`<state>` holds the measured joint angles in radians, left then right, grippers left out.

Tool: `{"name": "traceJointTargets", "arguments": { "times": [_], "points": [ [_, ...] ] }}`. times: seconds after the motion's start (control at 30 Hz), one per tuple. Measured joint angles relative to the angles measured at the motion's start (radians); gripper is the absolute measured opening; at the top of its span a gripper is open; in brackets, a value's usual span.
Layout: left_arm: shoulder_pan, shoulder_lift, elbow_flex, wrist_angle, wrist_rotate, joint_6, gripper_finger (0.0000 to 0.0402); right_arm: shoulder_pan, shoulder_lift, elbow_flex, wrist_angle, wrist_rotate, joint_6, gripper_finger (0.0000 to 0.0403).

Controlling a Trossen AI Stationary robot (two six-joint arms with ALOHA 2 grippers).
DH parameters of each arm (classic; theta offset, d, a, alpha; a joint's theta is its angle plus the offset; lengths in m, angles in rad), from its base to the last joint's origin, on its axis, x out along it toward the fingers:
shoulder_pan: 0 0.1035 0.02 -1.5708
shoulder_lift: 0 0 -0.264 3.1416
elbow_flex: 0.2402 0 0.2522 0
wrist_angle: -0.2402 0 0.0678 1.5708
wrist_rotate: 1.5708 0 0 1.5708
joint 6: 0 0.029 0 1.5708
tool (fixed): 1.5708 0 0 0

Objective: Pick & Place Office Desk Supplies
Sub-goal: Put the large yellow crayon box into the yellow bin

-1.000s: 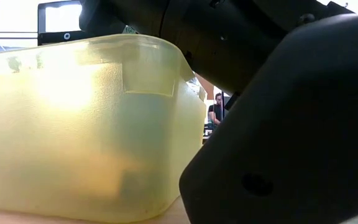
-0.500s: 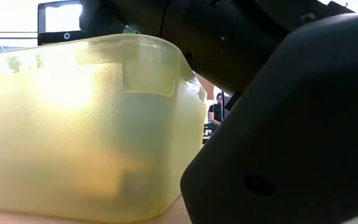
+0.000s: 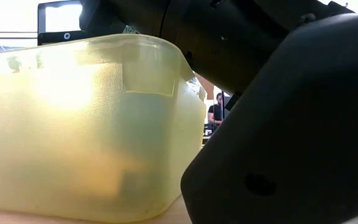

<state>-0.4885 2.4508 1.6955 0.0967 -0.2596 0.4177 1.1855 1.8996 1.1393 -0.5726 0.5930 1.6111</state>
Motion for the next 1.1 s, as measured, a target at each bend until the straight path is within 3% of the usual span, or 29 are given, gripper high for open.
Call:
{"name": "traceJointTargets", "arguments": {
  "times": [0.47,1.1],
  "points": [
    [-0.005,0.000,0.000,0.001,0.040,0.000,0.0194,0.006,0.044,-0.005,-0.012,-0.025,0.092,0.0063],
    [-0.009,0.002,-0.001,0.034,0.051,-0.004,0.0194,0.008,0.045,-0.008,-0.019,-0.028,0.099,0.0063]
  ]
}}
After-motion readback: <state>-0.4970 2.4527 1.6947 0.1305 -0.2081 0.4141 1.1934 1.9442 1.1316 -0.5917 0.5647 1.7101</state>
